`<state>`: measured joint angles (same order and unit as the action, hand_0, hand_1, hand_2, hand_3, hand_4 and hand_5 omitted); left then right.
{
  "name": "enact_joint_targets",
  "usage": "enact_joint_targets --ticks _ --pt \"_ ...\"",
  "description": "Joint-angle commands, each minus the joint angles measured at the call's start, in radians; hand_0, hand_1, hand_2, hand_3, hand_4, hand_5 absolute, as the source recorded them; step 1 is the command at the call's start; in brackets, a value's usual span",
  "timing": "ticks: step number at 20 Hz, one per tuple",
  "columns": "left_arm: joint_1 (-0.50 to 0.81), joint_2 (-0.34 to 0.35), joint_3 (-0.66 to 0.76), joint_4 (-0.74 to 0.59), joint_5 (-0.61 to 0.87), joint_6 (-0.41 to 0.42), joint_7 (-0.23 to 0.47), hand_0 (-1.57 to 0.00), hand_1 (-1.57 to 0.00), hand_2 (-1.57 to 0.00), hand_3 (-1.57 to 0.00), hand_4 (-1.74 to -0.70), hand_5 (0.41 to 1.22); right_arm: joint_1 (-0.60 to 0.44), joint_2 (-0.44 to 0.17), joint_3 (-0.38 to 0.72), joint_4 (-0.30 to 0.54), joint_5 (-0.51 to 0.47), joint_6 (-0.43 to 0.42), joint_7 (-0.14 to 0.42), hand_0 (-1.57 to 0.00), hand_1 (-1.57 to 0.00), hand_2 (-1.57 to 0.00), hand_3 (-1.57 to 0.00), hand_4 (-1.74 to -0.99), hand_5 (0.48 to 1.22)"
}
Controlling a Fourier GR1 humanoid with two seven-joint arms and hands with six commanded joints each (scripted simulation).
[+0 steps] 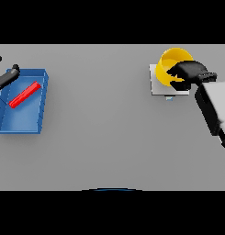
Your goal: Pick up the red beaker and tilt it to pour out 1 green nut into yellow bowl. Pick up the yellow bowl and place it on the metallic measuring scale.
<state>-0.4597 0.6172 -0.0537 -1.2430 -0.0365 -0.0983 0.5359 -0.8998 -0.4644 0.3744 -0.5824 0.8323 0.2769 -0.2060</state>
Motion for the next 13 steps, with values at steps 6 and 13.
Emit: enact_joint_targets --ticks 6,13 --pt "0.004 -0.001 0.001 0.005 0.001 -0.002 -0.014 0.0 0.0 0.0 0.0 -0.83 0.749 -0.014 0.008 -0.012 0.005 -0.017 0.036 0.015 -0.31 -0.3 -0.24 -0.21 -1.461 0.833" --pt "-0.003 -0.006 0.003 0.0 0.004 0.004 -0.008 0.0 0.0 0.0 0.0 -0.83 0.76 0.005 -0.002 0.009 -0.015 -0.004 0.069 0.035 -0.06 -0.06 -0.05 -0.04 -1.39 0.779"
